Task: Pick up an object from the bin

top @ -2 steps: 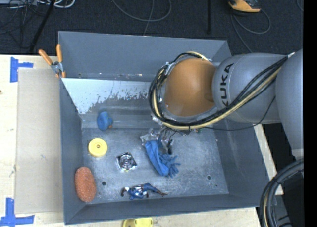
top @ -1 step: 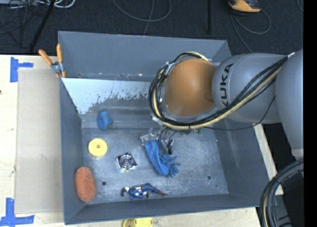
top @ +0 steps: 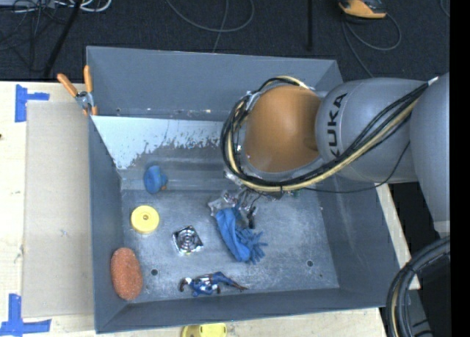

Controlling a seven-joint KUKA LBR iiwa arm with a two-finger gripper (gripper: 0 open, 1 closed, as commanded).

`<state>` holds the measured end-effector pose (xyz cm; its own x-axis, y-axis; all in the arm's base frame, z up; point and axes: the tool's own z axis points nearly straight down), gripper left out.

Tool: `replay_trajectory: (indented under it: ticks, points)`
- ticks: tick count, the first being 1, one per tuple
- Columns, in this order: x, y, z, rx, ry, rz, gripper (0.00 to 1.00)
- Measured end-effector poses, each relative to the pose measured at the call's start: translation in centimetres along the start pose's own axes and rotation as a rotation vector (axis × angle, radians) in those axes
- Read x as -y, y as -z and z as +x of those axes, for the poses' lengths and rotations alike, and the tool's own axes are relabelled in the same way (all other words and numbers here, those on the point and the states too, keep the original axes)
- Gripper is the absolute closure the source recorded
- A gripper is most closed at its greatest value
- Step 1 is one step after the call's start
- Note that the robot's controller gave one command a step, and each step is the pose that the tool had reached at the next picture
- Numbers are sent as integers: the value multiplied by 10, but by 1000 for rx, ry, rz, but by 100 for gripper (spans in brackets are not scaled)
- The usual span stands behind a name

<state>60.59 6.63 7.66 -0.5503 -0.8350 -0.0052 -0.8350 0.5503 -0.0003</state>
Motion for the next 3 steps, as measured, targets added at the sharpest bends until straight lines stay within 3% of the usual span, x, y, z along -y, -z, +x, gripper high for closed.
replay_trajectory:
  ticks: [3]
  points:
    - [-2,44,0,-6,-2,-4,100]
